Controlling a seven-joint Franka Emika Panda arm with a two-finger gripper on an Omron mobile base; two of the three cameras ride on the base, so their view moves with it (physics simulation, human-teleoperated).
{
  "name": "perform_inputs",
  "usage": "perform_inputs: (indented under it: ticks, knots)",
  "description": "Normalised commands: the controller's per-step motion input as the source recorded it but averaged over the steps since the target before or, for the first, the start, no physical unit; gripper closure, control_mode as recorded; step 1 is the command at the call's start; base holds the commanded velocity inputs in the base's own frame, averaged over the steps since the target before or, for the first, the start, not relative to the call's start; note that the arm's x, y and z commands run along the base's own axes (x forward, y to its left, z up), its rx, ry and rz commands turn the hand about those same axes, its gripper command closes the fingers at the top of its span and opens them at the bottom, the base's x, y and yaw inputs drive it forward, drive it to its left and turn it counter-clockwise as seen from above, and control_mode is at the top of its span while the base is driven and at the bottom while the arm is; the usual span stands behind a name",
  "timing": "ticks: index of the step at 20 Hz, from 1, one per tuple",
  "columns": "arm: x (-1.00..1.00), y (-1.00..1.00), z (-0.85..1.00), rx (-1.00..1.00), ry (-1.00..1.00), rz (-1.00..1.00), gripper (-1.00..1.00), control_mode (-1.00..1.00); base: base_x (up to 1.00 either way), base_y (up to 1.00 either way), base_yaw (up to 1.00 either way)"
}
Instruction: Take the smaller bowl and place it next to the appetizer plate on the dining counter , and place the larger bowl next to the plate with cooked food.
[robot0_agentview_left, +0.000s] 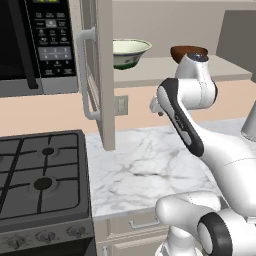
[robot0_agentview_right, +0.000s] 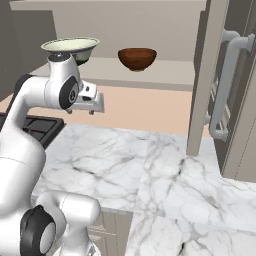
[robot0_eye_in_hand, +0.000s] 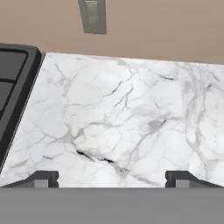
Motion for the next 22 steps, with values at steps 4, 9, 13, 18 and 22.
perform_inputs:
  ticks: [4,9,13,18,22]
  knots:
    - [-0.15,0.13,0.37,0.03,-0.23,-0.09,-1.00,-1.00,0.00,0.00,0.00]
    - [-0.12,0.20,0.55,0.08,-0.34,-0.06,-1.00,-1.00,0.00,0.00,0.00]
    - [-0.11,0.04,0.27,0.20,-0.28,-0.03,-1.00,-1.00,0.00,0.00,0.00]
    - [-0.08,0.00,0.26,0.26,-0.23,-0.02,-1.00,-1.00,0.00,0.00,0.00]
    - [-0.03,0.00,0.33,0.15,-0.08,-0.02,-1.00,-1.00,0.00,0.00,0.00]
